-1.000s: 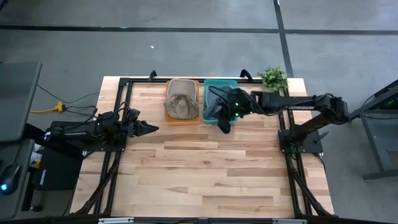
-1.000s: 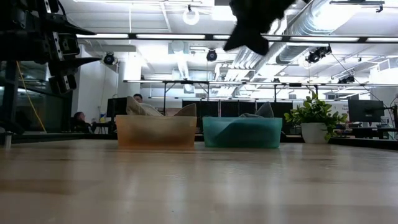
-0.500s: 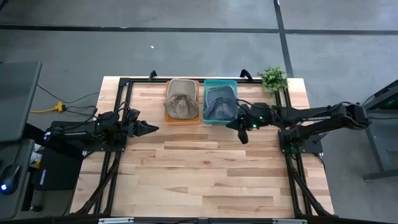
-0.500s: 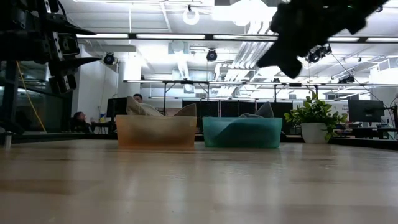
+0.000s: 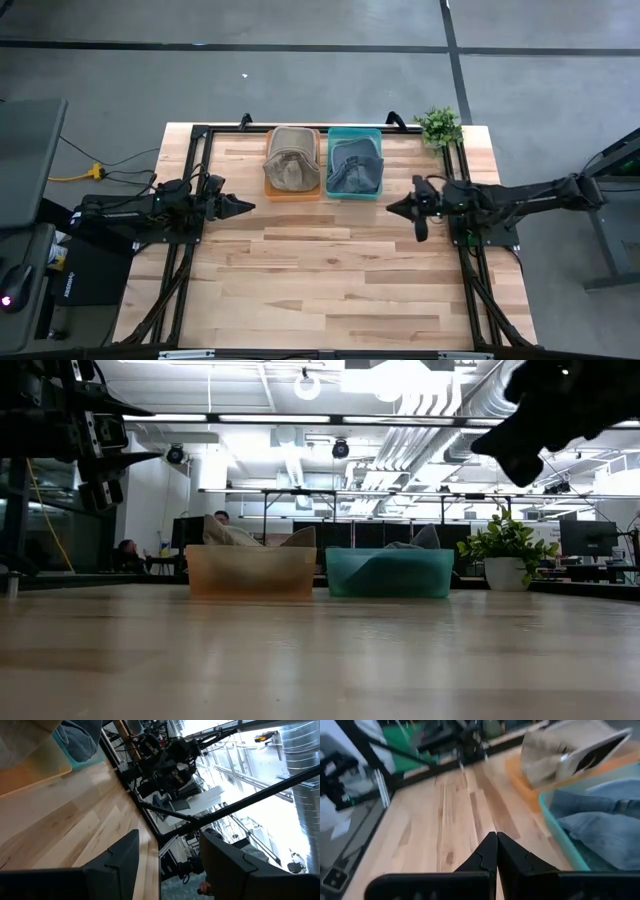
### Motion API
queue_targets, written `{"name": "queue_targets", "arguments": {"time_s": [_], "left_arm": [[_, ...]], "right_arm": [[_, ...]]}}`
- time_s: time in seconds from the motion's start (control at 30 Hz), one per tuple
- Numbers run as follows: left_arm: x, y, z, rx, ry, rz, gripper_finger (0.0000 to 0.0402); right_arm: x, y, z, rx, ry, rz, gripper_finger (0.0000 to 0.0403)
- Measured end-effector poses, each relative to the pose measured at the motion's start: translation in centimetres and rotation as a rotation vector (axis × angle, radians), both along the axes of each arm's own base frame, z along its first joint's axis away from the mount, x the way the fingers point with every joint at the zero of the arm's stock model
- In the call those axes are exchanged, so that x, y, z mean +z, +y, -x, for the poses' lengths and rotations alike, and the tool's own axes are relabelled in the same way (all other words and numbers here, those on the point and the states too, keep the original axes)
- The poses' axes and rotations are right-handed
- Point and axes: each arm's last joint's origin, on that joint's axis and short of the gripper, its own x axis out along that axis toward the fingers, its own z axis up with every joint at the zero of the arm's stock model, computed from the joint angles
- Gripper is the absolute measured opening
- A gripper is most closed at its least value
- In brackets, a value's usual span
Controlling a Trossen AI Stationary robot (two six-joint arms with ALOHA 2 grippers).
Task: Pick & Place hat
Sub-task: Return to Home Position
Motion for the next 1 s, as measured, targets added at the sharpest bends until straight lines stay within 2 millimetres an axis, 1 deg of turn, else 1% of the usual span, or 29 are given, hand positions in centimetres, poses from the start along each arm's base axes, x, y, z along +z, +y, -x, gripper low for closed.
{"name": "queue_targets", "arguments": {"time_s": [0.1,0.17,0.4,0.53,0.7,0.87,1.0], "left_arm": [[0.0,0.0,0.0,0.0,0.0,0.0,0.0185],[0.0,0.0,0.0,0.0,0.0,0.0,0.0185],[0.0,0.0,0.0,0.0,0.0,0.0,0.0185],[0.0,0.0,0.0,0.001,0.0,0.0,0.0185],[0.0,0.0,0.0,0.001,0.0,0.0,0.0185],[0.0,0.0,0.0,0.0,0.0,0.0,0.0185],[0.0,0.0,0.0,0.001,0.0,0.0,0.0185]], "right_arm": [[-1.0,-0.1,1.5,-0.03,-0.044,0.009,0.0],[-1.4,-0.1,2.3,-0.031,-0.077,0.012,0.0],[-1.8,-0.2,3.9,-0.019,-0.179,0.07,0.0],[-2.4,-0.3,4.5,-0.023,-0.222,0.084,0.0],[-3.1,-0.3,5.0,-0.013,-0.264,0.15,0.0],[-3.3,-0.1,5.3,0.094,-0.288,0.32,0.0],[-3.3,0.1,5.4,0.14,-0.295,0.374,0.0]]}}
